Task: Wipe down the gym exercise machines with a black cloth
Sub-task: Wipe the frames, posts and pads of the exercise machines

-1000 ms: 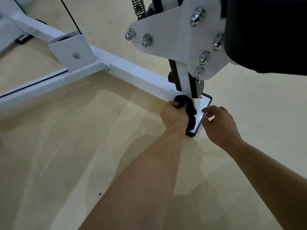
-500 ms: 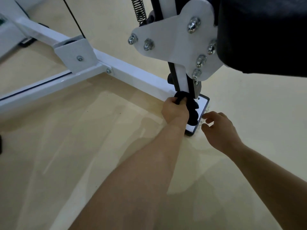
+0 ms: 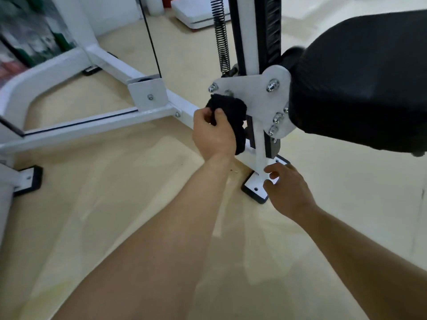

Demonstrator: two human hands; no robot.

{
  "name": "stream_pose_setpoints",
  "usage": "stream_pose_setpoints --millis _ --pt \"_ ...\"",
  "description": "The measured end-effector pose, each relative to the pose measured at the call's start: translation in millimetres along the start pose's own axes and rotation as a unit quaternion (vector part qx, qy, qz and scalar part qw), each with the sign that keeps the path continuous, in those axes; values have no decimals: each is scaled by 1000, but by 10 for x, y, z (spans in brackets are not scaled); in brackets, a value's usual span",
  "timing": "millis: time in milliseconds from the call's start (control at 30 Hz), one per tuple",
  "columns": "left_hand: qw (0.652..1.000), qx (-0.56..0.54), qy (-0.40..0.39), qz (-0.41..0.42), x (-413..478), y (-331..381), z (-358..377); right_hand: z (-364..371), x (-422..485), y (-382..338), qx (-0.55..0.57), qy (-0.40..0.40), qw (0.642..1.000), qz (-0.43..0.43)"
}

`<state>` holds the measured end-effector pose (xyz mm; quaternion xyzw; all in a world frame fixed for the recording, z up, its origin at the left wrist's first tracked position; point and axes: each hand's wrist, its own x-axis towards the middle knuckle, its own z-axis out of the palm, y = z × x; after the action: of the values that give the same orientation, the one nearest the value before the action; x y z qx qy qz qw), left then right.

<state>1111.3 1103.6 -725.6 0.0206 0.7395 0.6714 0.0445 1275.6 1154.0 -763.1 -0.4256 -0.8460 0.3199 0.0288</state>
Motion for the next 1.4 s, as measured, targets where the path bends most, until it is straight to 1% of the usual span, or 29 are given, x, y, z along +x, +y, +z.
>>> stream_pose_setpoints --millis 33,100,167,233,300,367,467,533,633,733,833,933,1100,1200,1267,1300,1333,1400 --pt "1000 -12 6 20 -4 58 -23 -8 -33 -17 -3 -4 1000 -7" --pt "998 -16 -21 57 -9 207 17 -33 -90 -49 -10 -10 1000 -23" --pt "995 5 -68 75 8 337 151 -80 -120 -73 -17 -13 999 -32" --pt "992 45 -87 85 16 398 281 -136 -123 -74 -18 -8 999 -36" --pt "989 84 -88 86 -21 377 345 -199 -100 -64 -15 1 999 -37" --pt "985 111 -105 80 -103 294 331 -259 -68 -65 -17 6 999 -38" --pt "976 124 -168 57 -187 222 255 -353 -40 -82 -17 14 999 -42" --pt "974 112 -188 61 -165 310 169 -406 -42 -127 -19 13 999 -47" --pt "984 64 -130 102 -6 714 100 -468 -41 -228 -21 16 997 -66" --pt "978 54 -93 178 223 1264 143 -510 -75 -349 -13 16 996 -90" --pt "973 45 -58 218 372 1601 203 -552 -125 -423 -13 19 993 -117" --pt "964 81 -53 249 361 1520 233 -586 -146 -444 -19 16 992 -125" --pt "951 169 -120 228 207 996 232 -623 -128 -383 -27 13 994 -108" --pt "940 204 -125 245 143 916 205 -620 -150 -336 -36 6 994 -102" --pt "940 191 -114 259 105 903 152 -605 -166 -302 -41 4 994 -96" --pt "947 167 -107 254 59 889 121 -597 -170 -285 -42 5 995 -92" --pt "955 138 -103 241 0 862 93 -586 -172 -269 -43 4 995 -86" --pt "970 81 -120 194 -151 800 62 -562 -182 -254 -45 0 996 -75"
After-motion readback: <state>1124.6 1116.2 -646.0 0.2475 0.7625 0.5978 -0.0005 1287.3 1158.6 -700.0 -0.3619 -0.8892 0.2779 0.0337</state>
